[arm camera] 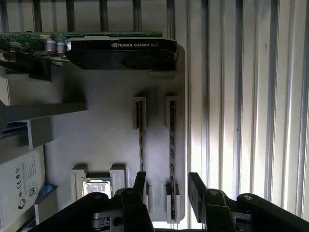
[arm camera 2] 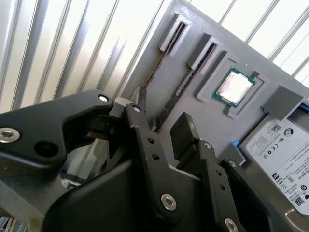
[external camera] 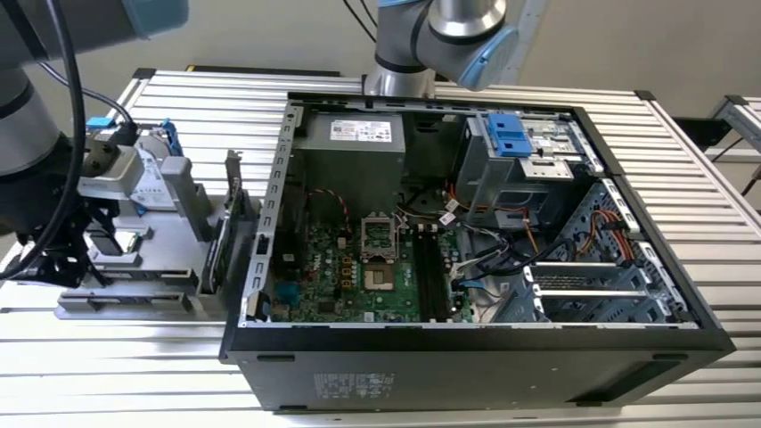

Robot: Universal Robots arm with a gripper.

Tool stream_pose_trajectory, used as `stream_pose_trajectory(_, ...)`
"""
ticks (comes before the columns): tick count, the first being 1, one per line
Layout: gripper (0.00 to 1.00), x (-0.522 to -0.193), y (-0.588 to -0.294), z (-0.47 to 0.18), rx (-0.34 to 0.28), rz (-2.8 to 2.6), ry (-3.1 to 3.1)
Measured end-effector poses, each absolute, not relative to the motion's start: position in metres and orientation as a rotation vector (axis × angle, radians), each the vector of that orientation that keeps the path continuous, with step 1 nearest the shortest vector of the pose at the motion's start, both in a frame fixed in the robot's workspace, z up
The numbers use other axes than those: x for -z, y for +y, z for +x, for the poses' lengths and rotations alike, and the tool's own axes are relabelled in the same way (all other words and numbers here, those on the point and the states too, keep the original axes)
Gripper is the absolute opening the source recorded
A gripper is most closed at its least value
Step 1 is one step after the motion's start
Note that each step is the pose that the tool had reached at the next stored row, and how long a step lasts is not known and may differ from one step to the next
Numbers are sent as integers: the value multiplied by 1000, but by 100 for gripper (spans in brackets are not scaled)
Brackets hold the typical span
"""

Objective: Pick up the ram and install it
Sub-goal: 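Pick up the ram and move it above insertion slot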

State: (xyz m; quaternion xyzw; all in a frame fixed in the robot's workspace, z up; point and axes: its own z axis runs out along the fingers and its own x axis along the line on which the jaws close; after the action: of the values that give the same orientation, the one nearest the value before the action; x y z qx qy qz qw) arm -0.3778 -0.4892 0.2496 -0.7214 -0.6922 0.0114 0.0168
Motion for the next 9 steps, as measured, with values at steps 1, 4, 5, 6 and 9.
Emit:
stream_pose_trajectory(1, 100, -249, -489, -378, -35, -2243, -2152)
stream_pose_trajectory(4, 100, -245, -489, -378, -35, -2242, -2152)
stream_pose_trajectory(5, 100, -244, -489, -378, -35, -2243, -2152)
stream_pose_trajectory(6, 100, -243, -489, -378, -35, -2243, -2152)
stream_pose_trajectory(9, 100, -240, -489, -378, -35, -2243, -2152)
